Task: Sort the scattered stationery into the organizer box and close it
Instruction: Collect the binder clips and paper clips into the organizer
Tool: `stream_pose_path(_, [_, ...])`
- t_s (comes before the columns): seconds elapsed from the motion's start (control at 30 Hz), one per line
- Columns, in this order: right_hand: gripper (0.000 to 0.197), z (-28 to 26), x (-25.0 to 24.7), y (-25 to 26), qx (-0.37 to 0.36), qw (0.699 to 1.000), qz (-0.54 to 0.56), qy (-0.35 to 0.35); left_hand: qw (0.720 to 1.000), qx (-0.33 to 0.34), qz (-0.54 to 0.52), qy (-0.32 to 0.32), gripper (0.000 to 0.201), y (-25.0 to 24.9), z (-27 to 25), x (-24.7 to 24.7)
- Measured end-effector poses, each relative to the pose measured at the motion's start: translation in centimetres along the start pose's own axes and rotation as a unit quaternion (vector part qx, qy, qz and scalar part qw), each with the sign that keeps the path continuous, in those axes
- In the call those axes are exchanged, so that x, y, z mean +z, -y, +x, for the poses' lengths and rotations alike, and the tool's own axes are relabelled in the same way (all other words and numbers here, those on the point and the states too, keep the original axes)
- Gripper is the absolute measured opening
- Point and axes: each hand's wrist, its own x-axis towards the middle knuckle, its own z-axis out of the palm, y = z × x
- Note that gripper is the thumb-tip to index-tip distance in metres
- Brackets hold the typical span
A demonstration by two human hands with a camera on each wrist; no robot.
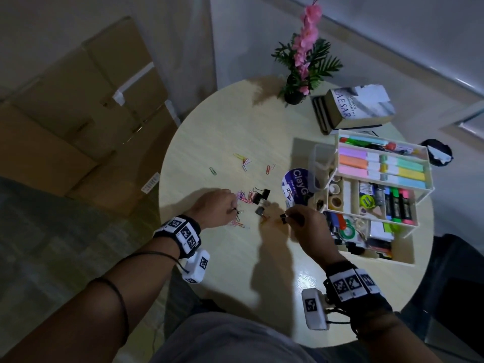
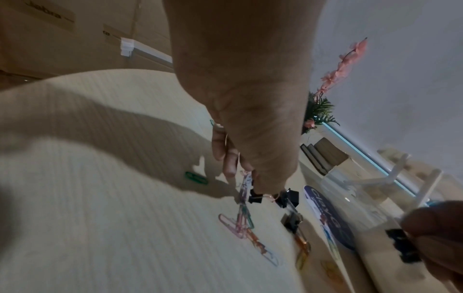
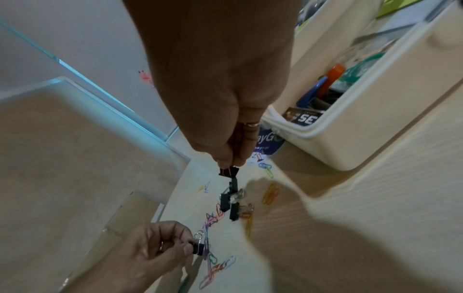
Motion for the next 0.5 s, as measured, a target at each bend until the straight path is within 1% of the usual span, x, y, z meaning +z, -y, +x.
stream_pose_path(0.03, [0.011,-0.8,-0.8,-0.3,-0.006,1.000,-0.001,-0.003,1.000,-0.005,-0.017,-0.012,0.017,-0.5,0.1,0.1])
stream_pose_path(0.07, [0.011,-1.6,-1.8,-0.7,-0.011,1.000,0.001,-0.009,0.999,-0.007,-0.043,-0.028,0.020,-1.4,0.2,0.3])
stream_pose_path(0.17, [0.014,-3.9,-5.1,-2.9,-0.001,0.999,0.005,-0.041,0.992,0.012,-0.110,-0.065,0.016,-4.6,0.8,0.9])
stream_pose_path(0.23, [0.013,-5.3,-7.5,-5.1,0.020,0.998,0.002,-0.062,0.989,0.016,-0.123,-0.082,0.017,-6.3,1.5,1.5])
stream_pose_path(0.37, [0.021,-7.5,-11.6,-10.5,0.064,0.995,0.028,-0.074,0.981,-0.044,-0.160,-0.104,0.015,-7.7,1.9,2.6])
stream_pose_path(0.43, [0.021,-8.3,-12.8,-12.4,0.062,0.995,0.030,-0.075,0.976,-0.068,-0.180,-0.101,0.017,-8.3,1.4,2.9])
stream_pose_path(0.5, [0.018,-8.9,-13.5,-13.4,0.051,0.996,0.019,-0.070,0.972,-0.070,-0.208,-0.088,0.018,-9.4,0.9,3.2])
